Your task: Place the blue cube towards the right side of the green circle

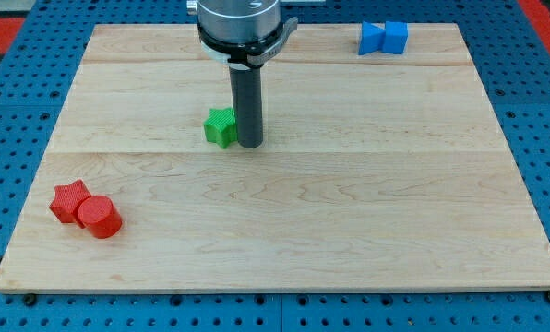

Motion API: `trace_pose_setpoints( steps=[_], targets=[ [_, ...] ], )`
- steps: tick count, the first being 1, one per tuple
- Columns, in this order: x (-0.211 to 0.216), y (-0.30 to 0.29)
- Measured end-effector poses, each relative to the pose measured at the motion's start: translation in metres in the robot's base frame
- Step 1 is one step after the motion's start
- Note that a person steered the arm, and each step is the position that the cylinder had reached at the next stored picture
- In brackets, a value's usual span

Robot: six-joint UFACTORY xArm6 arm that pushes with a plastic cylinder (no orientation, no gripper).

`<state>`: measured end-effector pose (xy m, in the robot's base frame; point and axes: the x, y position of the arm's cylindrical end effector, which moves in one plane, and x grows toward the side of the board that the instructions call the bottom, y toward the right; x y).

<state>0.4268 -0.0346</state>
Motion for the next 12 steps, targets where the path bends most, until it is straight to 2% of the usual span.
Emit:
trace_pose_setpoints(
  steps=[1,2,3,4,5,6,7,9,10,12],
  targets=[
    [-0.003,0.048],
    [-0.034,0.152],
    [-0.089,0.247],
    [-0.155,0.316],
    [-0.205,0.314],
    [-0.234,0.305],
    [-0.234,0.249],
    [-0.197,0.21],
    [-0.192,0.178],
    [-0.192,0.175]
  ],
)
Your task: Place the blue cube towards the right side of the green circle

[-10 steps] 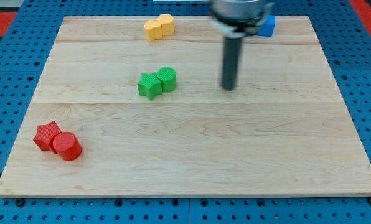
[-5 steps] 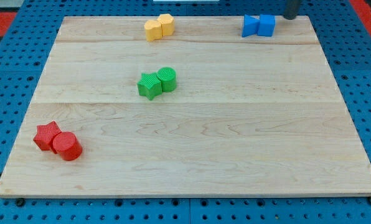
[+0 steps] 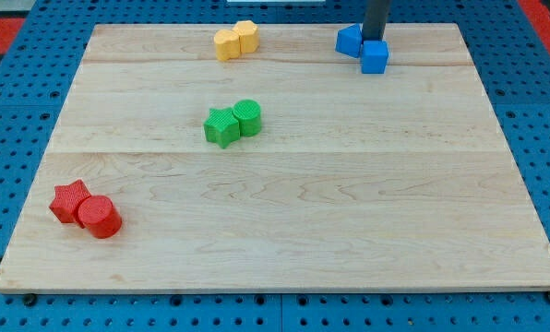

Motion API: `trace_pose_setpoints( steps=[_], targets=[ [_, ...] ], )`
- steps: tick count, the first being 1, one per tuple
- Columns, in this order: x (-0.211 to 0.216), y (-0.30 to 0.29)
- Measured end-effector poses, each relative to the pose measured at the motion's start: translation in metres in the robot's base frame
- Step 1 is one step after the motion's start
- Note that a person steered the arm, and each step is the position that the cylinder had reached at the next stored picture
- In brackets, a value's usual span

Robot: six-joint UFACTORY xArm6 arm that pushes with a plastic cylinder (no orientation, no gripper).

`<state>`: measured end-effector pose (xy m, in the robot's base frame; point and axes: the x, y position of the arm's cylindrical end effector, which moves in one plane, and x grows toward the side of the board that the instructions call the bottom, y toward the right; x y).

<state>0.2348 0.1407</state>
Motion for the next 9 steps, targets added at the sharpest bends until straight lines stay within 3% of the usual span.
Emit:
trace_pose_setpoints(
  steps=[3,6,9],
  targets=[
    [0.033,-0.041],
    [0.014,0.029],
    [0.059,-0.042]
  ],
)
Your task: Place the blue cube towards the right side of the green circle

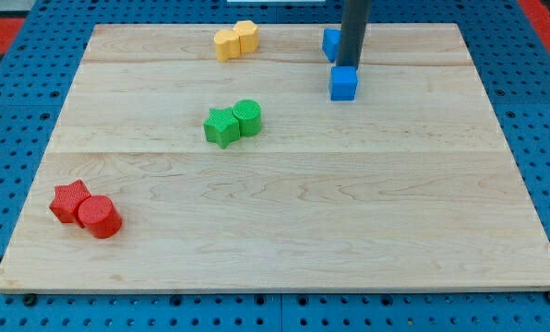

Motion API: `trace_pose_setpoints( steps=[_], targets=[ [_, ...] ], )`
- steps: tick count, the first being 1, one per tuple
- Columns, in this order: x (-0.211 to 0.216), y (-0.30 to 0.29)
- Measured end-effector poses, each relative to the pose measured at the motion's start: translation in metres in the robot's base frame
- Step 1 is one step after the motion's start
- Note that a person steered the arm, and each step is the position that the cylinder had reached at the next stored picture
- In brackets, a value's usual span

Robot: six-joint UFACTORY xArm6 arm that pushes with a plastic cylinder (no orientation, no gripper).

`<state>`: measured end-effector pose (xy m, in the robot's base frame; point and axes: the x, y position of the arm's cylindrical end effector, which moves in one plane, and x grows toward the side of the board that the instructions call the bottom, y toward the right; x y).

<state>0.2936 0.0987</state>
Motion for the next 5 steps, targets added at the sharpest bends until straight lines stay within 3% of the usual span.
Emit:
trace_pose_setpoints(
  steps=[2,3,5],
  targets=[
    [0.004,0.021],
    [0.016,-0.004],
    [0.026,0.025]
  ],
)
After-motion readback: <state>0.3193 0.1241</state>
